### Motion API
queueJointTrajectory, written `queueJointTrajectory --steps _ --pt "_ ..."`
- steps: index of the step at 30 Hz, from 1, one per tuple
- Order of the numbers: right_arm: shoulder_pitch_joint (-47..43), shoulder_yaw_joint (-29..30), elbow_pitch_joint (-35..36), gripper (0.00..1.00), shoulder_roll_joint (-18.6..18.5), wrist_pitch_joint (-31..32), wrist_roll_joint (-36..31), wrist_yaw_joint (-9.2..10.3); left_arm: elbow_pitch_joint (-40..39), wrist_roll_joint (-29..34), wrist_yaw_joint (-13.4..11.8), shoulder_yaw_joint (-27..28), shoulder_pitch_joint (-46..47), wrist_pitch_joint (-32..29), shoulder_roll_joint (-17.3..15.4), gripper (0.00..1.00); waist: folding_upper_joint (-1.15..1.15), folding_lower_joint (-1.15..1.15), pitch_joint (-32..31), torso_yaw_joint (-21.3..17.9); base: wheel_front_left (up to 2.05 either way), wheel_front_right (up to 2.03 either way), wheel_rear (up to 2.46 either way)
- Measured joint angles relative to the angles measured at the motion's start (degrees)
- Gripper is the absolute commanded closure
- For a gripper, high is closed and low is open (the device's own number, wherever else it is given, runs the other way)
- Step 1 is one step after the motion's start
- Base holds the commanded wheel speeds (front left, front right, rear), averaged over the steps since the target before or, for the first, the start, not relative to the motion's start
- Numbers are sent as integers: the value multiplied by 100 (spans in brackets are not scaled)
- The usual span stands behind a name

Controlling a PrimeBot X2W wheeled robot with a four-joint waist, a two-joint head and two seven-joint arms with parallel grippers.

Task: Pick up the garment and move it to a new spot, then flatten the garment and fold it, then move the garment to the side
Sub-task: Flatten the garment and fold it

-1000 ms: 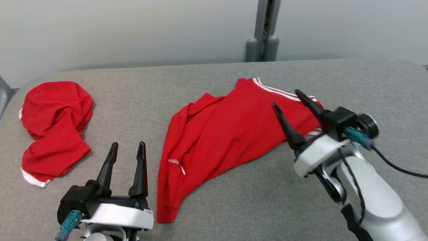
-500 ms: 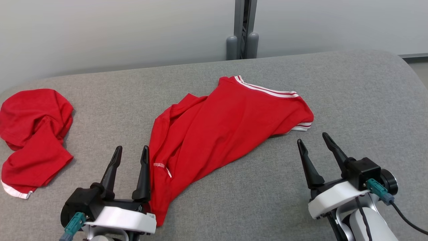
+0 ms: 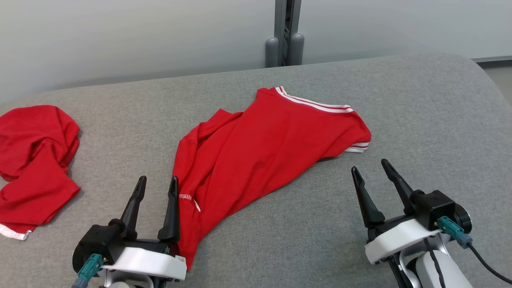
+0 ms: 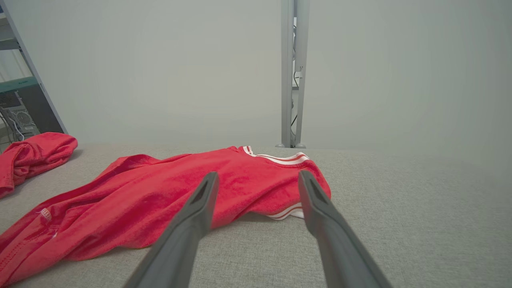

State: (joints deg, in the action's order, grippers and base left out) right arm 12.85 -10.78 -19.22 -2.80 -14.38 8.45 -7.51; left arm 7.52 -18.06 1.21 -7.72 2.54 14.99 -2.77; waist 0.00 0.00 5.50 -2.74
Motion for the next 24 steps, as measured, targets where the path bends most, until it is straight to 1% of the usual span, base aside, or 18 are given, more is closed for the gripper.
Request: queueJointTrajectory --steps 3,5,8,10,12,14,17,20,24 --pt "16 -55 25 0 -1 18 5 0 12 10 21 -19 14 0 0 0 0 0 60 -38 0 0 0" --pt "145 -147 18 0 -4 88 -121 1 10 33 33 -45 46 0 0 0 0 0 127 -50 0 0 0" --pt "643 -308 -32 0 12 278 -100 0 2 43 78 -94 181 0 -1 0 0 0 272 -44 0 0 0" --pt "1034 -388 -191 0 2 501 -244 0 3 53 127 -158 288 0 0 0 0 0 389 -4 0 0 0" --pt "1453 -399 -357 0 -4 675 -253 0 11 49 147 -223 385 -1 4 0 0 0 514 69 0 0 0" --pt "1907 -324 -593 0 -24 878 -118 0 9 31 177 -282 488 -1 0 0 0 0 648 173 0 0 0" --pt "2585 -261 -1056 0 -176 1165 37 0 1 1 226 -390 644 0 1 0 0 0 858 377 0 0 0" --pt "3339 -266 -1700 0 -355 1466 146 0 9 -42 259 -470 771 -1 -2 0 0 0 1101 593 0 0 0" --pt "4151 -289 -2563 0 -654 1818 346 0 30 -159 302 -676 950 -1 2 0 0 0 1365 981 0 0 0"
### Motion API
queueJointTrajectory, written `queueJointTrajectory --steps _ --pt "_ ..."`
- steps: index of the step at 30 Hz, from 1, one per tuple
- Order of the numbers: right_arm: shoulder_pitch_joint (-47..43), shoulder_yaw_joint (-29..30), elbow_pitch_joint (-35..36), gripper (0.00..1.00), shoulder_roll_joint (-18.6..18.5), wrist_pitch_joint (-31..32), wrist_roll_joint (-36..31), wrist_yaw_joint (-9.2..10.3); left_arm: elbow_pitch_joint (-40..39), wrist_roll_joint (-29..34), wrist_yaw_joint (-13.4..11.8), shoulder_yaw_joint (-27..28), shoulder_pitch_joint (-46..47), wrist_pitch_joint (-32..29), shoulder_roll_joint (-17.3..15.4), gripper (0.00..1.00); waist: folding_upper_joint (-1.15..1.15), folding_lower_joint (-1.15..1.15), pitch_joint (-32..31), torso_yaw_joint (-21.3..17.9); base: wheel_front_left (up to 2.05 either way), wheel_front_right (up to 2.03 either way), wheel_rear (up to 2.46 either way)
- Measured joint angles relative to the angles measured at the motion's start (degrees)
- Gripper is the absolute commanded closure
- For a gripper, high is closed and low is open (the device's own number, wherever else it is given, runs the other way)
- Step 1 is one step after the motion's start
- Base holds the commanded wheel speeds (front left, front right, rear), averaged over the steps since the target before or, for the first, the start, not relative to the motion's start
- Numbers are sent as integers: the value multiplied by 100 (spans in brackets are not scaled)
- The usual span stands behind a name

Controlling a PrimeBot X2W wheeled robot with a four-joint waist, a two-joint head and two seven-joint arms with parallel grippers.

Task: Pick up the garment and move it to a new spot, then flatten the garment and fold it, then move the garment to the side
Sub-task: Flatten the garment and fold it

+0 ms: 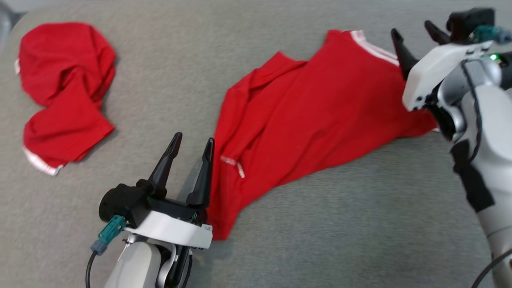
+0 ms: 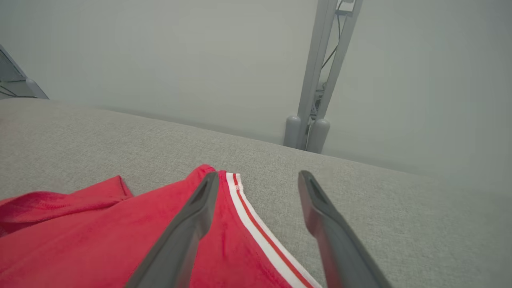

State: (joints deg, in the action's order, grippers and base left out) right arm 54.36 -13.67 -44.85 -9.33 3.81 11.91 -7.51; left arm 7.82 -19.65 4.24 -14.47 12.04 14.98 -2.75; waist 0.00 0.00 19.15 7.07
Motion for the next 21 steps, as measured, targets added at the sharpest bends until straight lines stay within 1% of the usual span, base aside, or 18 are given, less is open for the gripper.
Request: queueJointTrajectory --steps 3,7,10,16,21 --pt "456 -123 -539 0 -167 282 182 0 -36 -79 -11 -80 106 1 -9 0 0 0 204 287 0 0 0" --pt "865 -501 -1014 0 -511 526 422 0 -53 -177 -11 -246 250 0 1 0 0 0 441 683 0 0 0" --pt "1159 -569 -1332 0 -661 767 692 0 -62 -261 -34 -277 263 0 -14 0 0 0 602 939 0 0 0" --pt "1426 -896 -1583 0 -949 1037 1182 1 -64 -400 -79 -404 345 0 -5 0 0 0 844 1324 0 0 0" --pt "1588 -1194 -1713 0 -1141 1114 1330 0 -74 -568 -124 -463 377 0 -3 0 0 0 993 1526 0 0 0"
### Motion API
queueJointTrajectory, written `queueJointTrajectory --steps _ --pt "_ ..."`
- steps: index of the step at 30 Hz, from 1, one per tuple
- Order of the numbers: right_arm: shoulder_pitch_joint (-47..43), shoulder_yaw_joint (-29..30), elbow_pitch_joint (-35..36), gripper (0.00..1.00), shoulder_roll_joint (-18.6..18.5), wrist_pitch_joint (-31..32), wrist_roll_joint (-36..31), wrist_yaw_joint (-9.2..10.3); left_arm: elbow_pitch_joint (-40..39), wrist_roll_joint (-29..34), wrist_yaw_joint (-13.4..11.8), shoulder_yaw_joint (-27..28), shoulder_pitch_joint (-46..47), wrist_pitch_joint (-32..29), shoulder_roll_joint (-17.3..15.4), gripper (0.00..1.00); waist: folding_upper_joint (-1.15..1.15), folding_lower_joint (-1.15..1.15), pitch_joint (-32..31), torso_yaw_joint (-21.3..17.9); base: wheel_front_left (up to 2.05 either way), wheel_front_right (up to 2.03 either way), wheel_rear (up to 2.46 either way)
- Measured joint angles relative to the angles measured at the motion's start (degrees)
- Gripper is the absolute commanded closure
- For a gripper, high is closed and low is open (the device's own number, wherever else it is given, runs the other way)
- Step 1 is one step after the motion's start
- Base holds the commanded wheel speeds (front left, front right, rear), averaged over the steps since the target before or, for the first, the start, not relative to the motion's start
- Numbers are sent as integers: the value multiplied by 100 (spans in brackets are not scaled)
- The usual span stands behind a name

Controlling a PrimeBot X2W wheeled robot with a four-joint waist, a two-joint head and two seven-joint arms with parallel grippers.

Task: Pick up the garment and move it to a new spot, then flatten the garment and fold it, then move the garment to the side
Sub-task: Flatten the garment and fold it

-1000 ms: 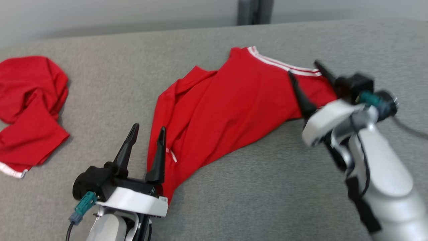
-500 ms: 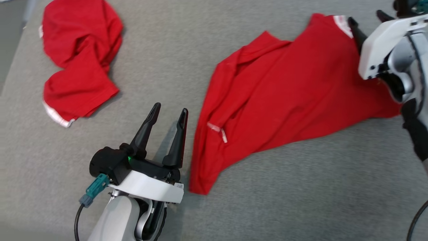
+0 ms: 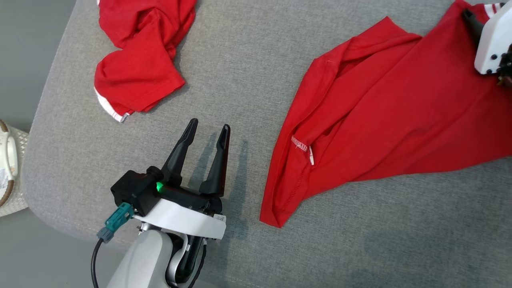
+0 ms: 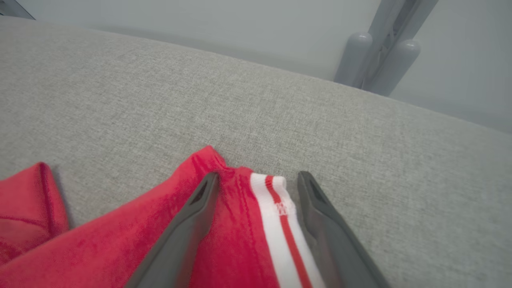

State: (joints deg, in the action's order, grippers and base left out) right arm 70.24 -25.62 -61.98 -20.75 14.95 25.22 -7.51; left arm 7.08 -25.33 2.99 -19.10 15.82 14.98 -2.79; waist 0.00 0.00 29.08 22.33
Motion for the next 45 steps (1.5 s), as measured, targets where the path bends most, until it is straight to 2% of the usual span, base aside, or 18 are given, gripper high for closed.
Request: queueJointTrajectory --steps 3,4,5,11,17,19,23,28,33,34,35,41,45 --pt "114 -70 -118 0 -70 79 146 0 -4 -31 -4 -20 19 0 0 0 0 0 66 85 0 0 0" --pt "147 -162 -125 55 -66 188 271 0 -4 -51 -8 -19 40 0 -2 0 0 0 91 114 0 0 0" --pt "150 -237 -89 100 -71 190 307 0 -3 -52 -12 -19 53 1 0 0 0 0 97 116 0 0 0" --pt "28 -566 66 100 -97 -227 557 -1 33 -20 -53 74 78 0 0 0 0 0 23 -15 0 0 0" --pt "-127 -870 311 100 -73 -835 816 0 56 121 -53 254 71 1 1 0 0 0 -200 -315 0 0 0" --pt "-340 -1161 637 100 -73 -1042 1045 0 57 170 -54 370 11 1 1 0 0 0 -372 -511 0 0 0" --pt "-795 -1718 1494 100 -366 -1328 1568 0 109 339 -60 666 -189 1 3 0 0 0 -824 -959 0 0 0" --pt "-1294 -2000 2383 100 -577 -1464 2078 0 113 456 -103 948 -488 1 2 0 0 0 -1237 -1389 0 0 0" --pt "-2174 -2273 3522 100 -877 -1277 2700 1 118 554 -116 1191 -770 0 2 0 0 0 -1656 -1828 0 0 0" --pt "-2587 -2338 3940 100 -1081 -1109 2895 0 115 572 -129 1246 -854 0 2 0 0 0 -1824 -1984 0 0 0" --pt "-2587 -2338 3940 100 -1081 -1109 2895 0 115 572 -129 1246 -854 0 2 0 0 0 -1824 -1984 0 0 0" --pt "-3852 -2159 4991 100 -1674 -404 3562 1 59 608 -205 1358 -1004 0 0 0 0 0 -2257 -2448 0 0 0" --pt "-4575 -1842 5371 100 -2060 93 3672 1 7 605 -231 1345 -1067 1 3 0 0 0 -2426 -2710 0 0 0"
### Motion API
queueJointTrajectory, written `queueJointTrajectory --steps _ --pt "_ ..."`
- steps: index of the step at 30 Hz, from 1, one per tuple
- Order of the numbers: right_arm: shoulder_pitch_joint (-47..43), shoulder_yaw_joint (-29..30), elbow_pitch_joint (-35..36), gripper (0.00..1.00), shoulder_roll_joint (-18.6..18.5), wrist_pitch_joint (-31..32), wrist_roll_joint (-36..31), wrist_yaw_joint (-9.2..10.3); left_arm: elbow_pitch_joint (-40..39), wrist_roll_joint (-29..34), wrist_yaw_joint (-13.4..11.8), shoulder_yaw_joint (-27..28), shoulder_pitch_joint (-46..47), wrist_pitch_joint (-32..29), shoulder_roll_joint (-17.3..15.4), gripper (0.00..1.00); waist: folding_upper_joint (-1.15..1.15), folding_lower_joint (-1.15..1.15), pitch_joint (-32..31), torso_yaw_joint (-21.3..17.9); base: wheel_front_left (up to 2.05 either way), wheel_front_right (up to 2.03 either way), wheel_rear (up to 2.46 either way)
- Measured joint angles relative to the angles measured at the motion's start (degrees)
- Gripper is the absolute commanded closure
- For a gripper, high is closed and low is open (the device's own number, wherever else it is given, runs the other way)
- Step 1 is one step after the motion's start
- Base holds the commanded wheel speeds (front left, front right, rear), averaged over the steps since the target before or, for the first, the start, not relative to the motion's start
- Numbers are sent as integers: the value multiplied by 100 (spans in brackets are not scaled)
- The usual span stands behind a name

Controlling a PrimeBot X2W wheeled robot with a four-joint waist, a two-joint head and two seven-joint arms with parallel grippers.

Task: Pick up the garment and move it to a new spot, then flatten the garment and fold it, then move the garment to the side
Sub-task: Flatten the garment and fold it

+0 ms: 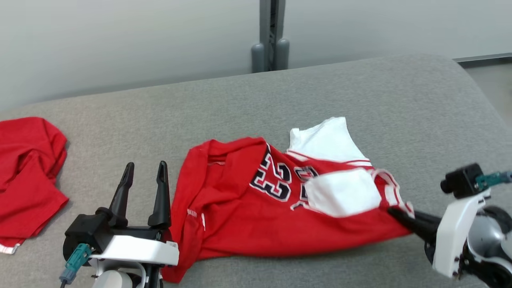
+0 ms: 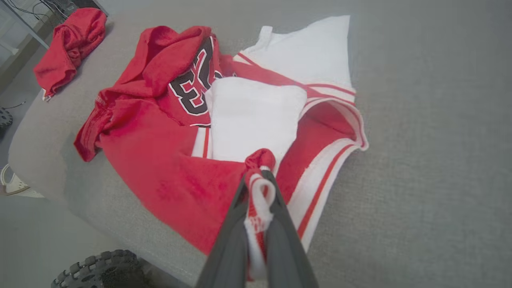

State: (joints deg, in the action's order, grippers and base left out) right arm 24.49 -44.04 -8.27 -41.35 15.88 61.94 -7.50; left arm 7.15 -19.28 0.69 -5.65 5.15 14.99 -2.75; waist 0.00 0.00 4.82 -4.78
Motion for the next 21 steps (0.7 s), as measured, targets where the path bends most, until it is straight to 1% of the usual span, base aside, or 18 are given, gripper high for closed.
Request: queueJointTrajectory --steps 6,7,8,11,17,19,21 --pt "-1017 428 472 100 -13 723 183 0 -12 0 -19 -55 -40 0 -1 0 0 0 -104 -180 0 0 0" --pt "-1144 499 527 69 10 800 157 0 -11 1 -19 -55 -51 0 -1 0 0 0 -104 -183 0 0 0" --pt "-1233 599 555 0 55 832 85 0 -5 1 -18 -58 -60 0 0 0 0 0 -101 -182 0 0 0" --pt "-1424 920 546 0 208 1033 -175 0 11 5 -12 -58 -63 0 -3 0 0 0 -99 -161 0 0 0" --pt "-1564 1689 691 0 617 1111 -926 0 26 46 27 -83 -62 0 -2 0 0 0 -95 -74 0 0 0" --pt "-1524 2003 789 0 769 901 -1256 0 24 60 30 -83 -62 0 -2 0 0 0 -88 -42 0 0 0" --pt "-1413 2280 866 0 1000 571 -1571 0 24 60 32 -92 -61 0 -2 0 0 0 -85 -8 0 0 0"
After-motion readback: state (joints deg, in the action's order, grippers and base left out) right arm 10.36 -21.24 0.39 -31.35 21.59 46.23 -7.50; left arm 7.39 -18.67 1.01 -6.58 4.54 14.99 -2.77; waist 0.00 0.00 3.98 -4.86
